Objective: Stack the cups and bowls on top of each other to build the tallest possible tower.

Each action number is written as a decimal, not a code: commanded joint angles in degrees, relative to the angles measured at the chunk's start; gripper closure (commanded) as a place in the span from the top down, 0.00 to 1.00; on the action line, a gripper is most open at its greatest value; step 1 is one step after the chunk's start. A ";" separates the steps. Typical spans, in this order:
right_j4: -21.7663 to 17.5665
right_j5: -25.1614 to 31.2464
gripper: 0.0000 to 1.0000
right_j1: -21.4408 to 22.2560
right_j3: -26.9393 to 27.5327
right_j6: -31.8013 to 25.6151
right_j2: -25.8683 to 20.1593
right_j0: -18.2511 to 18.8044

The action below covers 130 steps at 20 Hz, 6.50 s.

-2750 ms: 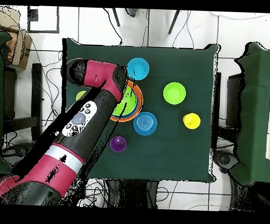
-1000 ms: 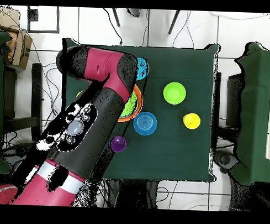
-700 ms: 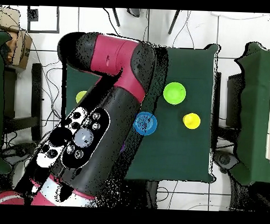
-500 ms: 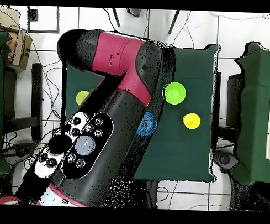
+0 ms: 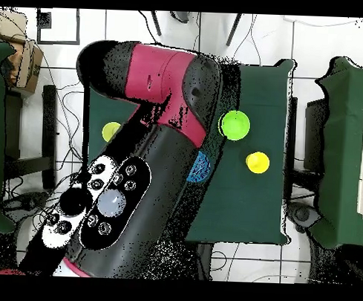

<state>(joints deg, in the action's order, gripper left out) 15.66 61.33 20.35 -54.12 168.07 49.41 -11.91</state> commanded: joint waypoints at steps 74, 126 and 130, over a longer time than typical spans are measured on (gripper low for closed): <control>-4.24 -2.30 1.00 -28.04 19.85 9.76 15.56 -1.15; -2.66 0.83 1.00 -46.49 28.13 32.46 37.96 -0.47; -2.59 0.82 1.00 -46.76 28.53 32.67 38.60 -0.27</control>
<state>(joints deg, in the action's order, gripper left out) 13.55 65.41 -25.65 -26.63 186.62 89.46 -12.59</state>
